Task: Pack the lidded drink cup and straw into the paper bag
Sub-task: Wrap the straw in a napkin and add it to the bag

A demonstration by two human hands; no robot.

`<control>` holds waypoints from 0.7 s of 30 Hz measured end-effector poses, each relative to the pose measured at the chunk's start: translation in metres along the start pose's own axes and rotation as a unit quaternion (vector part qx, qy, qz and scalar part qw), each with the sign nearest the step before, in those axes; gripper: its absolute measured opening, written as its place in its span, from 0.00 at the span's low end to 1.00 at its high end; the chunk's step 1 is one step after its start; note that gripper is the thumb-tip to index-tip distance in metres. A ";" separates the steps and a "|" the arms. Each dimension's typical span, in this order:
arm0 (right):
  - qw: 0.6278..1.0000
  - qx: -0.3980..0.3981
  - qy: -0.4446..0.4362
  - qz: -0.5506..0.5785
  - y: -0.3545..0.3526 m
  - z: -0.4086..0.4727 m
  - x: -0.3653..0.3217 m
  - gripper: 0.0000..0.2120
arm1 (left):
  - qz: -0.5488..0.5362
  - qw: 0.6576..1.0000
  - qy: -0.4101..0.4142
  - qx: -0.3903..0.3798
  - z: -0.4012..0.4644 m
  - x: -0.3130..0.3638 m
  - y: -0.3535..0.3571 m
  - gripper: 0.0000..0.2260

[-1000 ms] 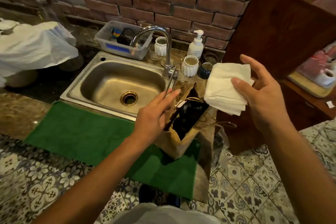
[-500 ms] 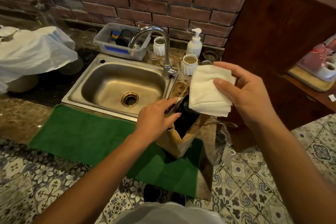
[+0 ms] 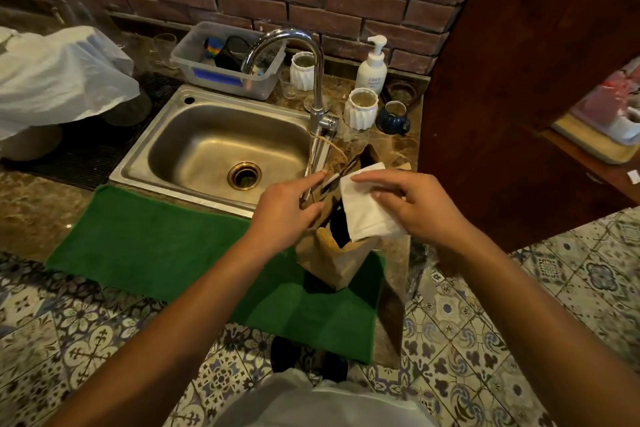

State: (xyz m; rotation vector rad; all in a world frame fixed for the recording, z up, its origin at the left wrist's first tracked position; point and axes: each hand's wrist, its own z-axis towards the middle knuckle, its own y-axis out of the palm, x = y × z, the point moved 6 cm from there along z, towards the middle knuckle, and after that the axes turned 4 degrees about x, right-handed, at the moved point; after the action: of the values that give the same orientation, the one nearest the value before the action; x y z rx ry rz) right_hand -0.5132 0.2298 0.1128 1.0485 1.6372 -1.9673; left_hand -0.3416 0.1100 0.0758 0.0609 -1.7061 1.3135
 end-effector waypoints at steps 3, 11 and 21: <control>1.000 -0.020 -0.002 -0.024 0.014 0.007 0.000 0.19 | -0.019 1.000 -0.006 0.007 0.001 -0.005 0.000 0.24; 0.975 -0.187 0.036 -0.112 0.043 0.033 0.006 0.18 | -0.086 0.996 -0.029 0.006 -0.001 -0.027 0.001 0.24; 0.926 -0.311 0.185 -0.107 0.093 0.051 0.037 0.18 | -0.098 0.994 -0.038 0.030 -0.002 -0.039 0.001 0.23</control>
State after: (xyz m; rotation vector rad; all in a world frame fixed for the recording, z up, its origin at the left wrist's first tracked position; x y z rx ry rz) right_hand -0.4879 0.1642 0.0256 1.0426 2.4447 -1.2277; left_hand -0.3196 0.0937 0.0483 0.3080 -1.6778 1.2281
